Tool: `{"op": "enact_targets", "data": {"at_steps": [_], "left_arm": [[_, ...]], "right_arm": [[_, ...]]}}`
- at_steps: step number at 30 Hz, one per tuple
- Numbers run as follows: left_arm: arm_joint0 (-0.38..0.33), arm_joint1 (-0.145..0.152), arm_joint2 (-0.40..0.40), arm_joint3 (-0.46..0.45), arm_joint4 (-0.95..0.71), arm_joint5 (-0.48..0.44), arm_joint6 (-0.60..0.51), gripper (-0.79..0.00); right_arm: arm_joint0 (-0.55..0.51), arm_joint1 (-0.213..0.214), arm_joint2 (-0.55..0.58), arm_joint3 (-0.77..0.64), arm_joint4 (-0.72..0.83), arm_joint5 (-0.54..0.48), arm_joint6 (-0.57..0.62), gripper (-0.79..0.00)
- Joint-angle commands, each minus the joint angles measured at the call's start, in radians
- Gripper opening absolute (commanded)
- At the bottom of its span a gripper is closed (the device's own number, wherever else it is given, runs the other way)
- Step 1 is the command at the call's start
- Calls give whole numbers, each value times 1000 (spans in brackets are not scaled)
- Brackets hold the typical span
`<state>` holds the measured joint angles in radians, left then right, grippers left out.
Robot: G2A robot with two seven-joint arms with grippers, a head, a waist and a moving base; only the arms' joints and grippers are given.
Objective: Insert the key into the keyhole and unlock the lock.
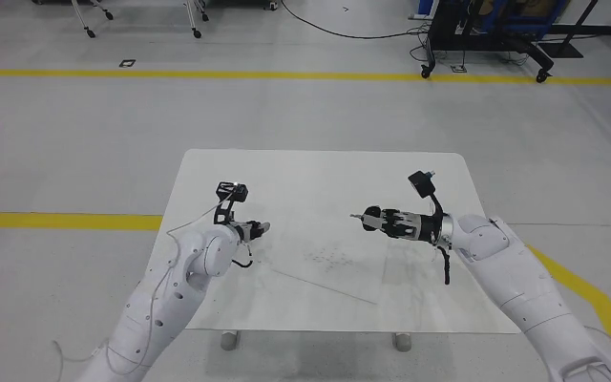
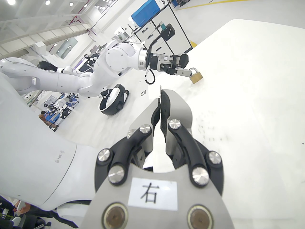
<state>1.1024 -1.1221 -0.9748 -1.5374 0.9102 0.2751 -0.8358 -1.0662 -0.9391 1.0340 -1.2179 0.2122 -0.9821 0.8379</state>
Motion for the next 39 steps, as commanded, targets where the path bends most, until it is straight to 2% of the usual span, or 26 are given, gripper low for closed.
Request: {"op": "enact_targets", "data": {"at_steps": [1,10,15,17,20,21,22,23,24,27,34,39], "left_arm": [[-14,-7,16,17,-8,9,-11,-145],[5,-20,37,8,40,91,-37,-265],[-2,-25,31,34,44,91,-38,-286],[-8,-29,31,43,38,86,-33,-323],[-24,-35,35,67,32,74,-32,-431],[-30,-38,38,73,34,73,-35,-489],[-36,-40,42,78,35,73,-39,-560],[-41,-42,46,80,38,72,-42,-702],[-45,-44,49,81,41,73,-47,-785],[-55,-50,66,85,85,110,-83,-785],[-67,-61,74,112,96,116,-99,-785],[-65,-68,74,113,103,94,-55,-785]], "right_arm": [[0,0,0,0,0,0,0,-785],[0,0,0,0,0,0,0,-785],[0,0,0,0,0,0,0,-785],[0,0,0,0,0,0,0,-785],[0,0,0,0,0,0,0,-785],[0,0,0,0,0,0,0,-785],[0,0,0,0,0,0,0,-785],[0,0,0,0,0,0,0,-785],[0,0,0,0,0,0,0,-785],[0,0,0,0,0,0,0,-785],[0,0,0,0,0,0,0,-785],[0,0,0,0,0,0,0,-785]]}}
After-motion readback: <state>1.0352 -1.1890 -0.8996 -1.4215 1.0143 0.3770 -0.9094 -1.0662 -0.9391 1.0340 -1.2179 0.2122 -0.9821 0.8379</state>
